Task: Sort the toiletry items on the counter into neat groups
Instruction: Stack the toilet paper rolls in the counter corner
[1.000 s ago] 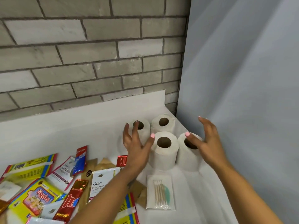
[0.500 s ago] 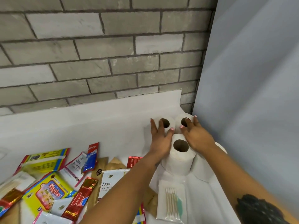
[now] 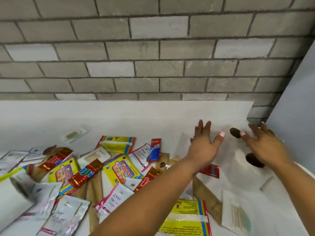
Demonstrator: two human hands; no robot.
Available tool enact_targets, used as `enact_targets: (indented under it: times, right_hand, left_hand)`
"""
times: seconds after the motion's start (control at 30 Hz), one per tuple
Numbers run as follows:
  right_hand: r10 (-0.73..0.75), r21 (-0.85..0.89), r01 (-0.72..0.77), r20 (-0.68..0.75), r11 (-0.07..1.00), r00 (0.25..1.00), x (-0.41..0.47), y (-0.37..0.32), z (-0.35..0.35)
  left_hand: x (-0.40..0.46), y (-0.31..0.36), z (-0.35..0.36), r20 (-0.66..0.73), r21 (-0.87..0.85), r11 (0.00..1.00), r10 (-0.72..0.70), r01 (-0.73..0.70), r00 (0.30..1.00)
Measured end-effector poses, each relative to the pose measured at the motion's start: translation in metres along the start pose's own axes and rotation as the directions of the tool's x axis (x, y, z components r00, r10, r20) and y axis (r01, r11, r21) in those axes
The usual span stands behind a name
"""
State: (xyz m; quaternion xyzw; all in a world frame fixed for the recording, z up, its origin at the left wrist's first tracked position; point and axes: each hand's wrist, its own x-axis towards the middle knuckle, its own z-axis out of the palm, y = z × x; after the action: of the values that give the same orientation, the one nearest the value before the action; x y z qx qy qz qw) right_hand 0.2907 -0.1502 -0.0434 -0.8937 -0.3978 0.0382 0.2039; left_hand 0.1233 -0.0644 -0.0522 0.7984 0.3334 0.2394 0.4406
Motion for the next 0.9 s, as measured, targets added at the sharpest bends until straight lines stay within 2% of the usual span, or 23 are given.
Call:
enact_targets:
  times: [0.1,0.17,0.37,0.5,0.6,0.77,0.83,0.9]
  right_hand:
    - [-0.087,0.189,0.099,-0.068,0.977,0.994,-0.024,-0.048,0.004]
    - [-0.109,0.302,0.140,-0.119,0.943,0.987,-0.044,-0.082,0.009]
    - [-0.173,0.607,0.223,-0.140,0.763,0.975,-0.110,-0.185,0.040]
    - [-0.211,0.709,0.209,-0.086,0.673,0.974,-0.152,-0.248,0.073]
    - [-0.252,0.747,0.188,-0.029,0.637,0.967,-0.179,-0.287,0.100]
    - [-0.326,0.750,0.172,0.061,0.639,0.943,-0.218,-0.340,0.142]
    - [-0.334,0.753,0.155,0.090,0.640,0.938,-0.233,-0.356,0.156]
    - [-0.339,0.764,0.127,0.126,0.633,0.932,-0.245,-0.369,0.167]
  left_hand:
    - [-0.019,-0.012,-0.045,-0.195,-0.032,0.997,0.058,-0.065,0.979]
    - [-0.036,-0.020,-0.076,-0.267,-0.056,0.994,0.074,-0.093,0.961]
    - [-0.106,-0.045,-0.176,-0.328,0.047,0.992,0.127,-0.118,0.936]
    - [-0.157,-0.074,-0.238,-0.350,0.135,0.987,0.126,-0.084,0.928]
    - [-0.190,-0.099,-0.279,-0.373,0.176,0.984,0.091,-0.025,0.923]
    - [-0.230,-0.136,-0.334,-0.378,0.264,0.957,-0.012,0.120,0.926]
    - [-0.241,-0.152,-0.352,-0.352,0.328,0.918,-0.099,0.222,0.931]
    - [-0.251,-0.170,-0.370,-0.307,0.460,0.820,-0.213,0.341,0.928]
